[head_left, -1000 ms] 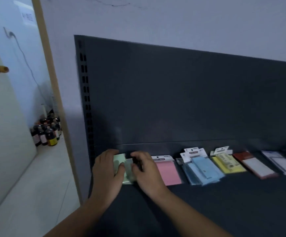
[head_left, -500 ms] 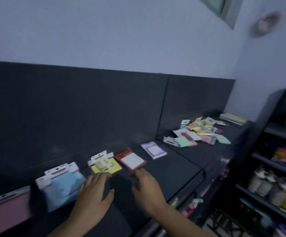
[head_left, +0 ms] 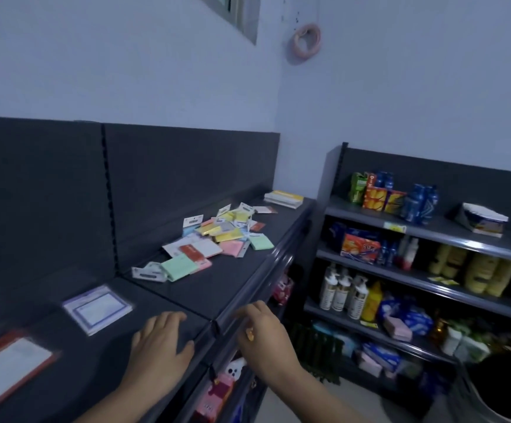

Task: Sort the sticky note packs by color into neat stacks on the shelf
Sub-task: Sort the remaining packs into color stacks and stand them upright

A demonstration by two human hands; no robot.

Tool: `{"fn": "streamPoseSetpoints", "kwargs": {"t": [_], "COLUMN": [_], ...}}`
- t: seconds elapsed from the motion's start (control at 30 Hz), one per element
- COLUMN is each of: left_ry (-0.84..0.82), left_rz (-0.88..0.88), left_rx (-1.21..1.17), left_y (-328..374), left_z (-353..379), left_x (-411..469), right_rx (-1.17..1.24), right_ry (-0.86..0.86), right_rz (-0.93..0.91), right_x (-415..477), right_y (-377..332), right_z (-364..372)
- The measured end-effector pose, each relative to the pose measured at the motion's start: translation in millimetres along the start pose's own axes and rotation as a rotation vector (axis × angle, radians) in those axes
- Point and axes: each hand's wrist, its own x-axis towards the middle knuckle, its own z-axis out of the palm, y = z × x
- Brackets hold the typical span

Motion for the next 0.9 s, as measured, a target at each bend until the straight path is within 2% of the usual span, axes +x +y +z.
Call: {"fn": "streamPoseSetpoints", "kwargs": {"t": [0.23,0.5,0.77,0.9], "left_ry": [-0.063,-0.048,-0.087,-0.055], "left_rz": [-0.020,-0.096,0.006,0.016], "left_rx": [0.001,0.038,-0.013,-0.024], "left_y": [-8,-27,16,48], "left_z": [36,70,127,160], "left_x": [97,204,287,334], "right_rx": [-0.030,-0.068,-0.059,-0.052], "right_ry": [-0.089,-0.159,-0.135,-0.135], "right_rz": [0.019,0.000,0.076,0.051], "right_x": [89,206,266,303], "right_y": [42,76,160,214], "right_z": [13,44,36,19]}}
